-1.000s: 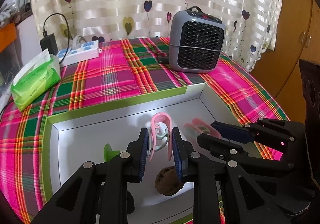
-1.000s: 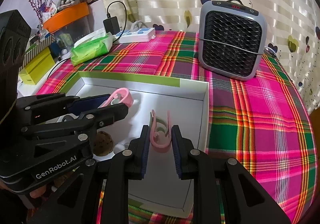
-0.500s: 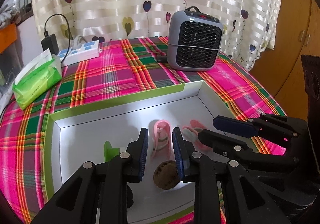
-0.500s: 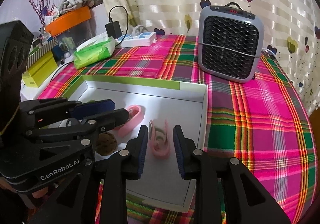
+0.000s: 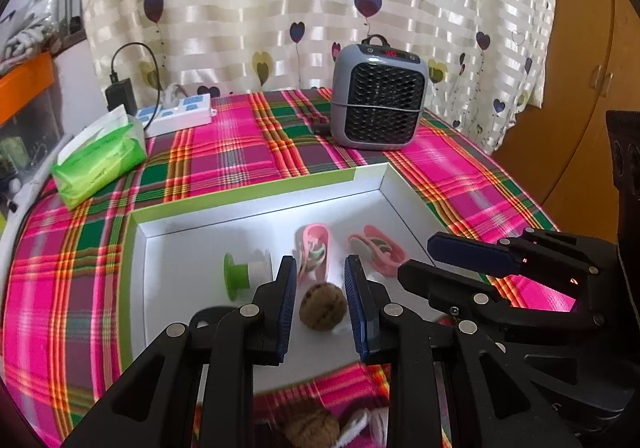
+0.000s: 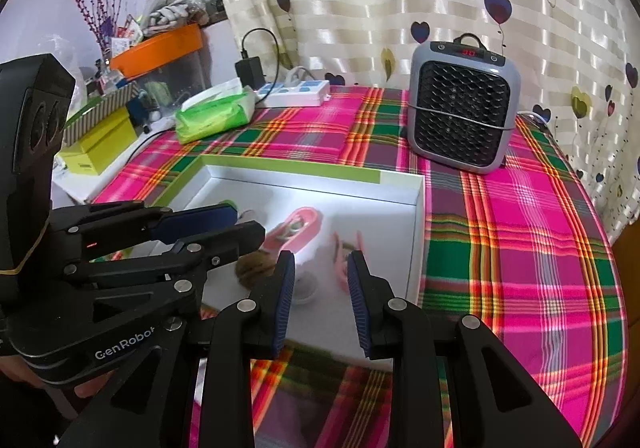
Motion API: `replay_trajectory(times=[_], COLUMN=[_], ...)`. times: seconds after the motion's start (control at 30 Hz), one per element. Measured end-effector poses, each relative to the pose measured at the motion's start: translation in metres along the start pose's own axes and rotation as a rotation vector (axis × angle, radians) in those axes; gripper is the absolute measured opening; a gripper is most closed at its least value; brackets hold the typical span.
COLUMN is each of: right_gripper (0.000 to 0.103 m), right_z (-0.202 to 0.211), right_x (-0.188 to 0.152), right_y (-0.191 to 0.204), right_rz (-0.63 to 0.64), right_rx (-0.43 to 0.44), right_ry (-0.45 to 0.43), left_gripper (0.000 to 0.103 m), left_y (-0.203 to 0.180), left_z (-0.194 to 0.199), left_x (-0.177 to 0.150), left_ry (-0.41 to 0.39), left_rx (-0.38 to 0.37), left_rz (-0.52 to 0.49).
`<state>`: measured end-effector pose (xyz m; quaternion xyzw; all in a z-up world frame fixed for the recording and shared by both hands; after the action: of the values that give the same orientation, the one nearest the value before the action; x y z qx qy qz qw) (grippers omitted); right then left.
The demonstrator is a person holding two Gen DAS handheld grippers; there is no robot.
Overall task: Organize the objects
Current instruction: 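Lower the pink clips into the box and open both tools, then pull both tools back from the box toward the walnut and white roll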
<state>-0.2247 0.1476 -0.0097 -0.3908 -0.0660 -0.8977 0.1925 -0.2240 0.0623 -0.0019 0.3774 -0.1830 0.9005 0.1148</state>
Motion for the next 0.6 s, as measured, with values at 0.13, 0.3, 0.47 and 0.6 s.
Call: replay_trajectory(times=[0.13,0.3,0.47,0.6], right_gripper=[0.029,0.029,0.029,0.029], right_z=[0.008,0.018,0.028,0.035], right_x=[-0.004,-0.011,-0.017,-0.022], right_y=[0.005,0.011,0.017,0.021], right_rz=[0.001,0.003,0.003,0.012], right_rx=[0.011,0.025,0.032,0.032], right_ry=[-0.006,-0.010,-0.011,-0.013], left_gripper=[0.022,0.022,0.022,0.022], left_y=[-0.003,-0.008,-0.012,-0.015], left_z=[0.011,0.022,0.033,0.041], left_x=[-0.006,-0.013,-0.021,-0.026], left_ry=[-0.009,-0.016,-0.024,-0.031], left_rx=[0.005,0.012,0.016,0.016], left_rz=[0.000,0.002,0.001,0.006])
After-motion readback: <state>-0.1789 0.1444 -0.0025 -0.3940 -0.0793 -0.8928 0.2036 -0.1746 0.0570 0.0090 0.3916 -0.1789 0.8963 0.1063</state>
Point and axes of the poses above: each gripper's, at about its wrist camera, not at the fingertips, and z roughly against the way its jaws point, y to its left, x to its top, the point moved 7 cm from there along -z, roughly the way its jaws point, and after that the axes turned 12 degrees about -x, right-handed, at the moved point
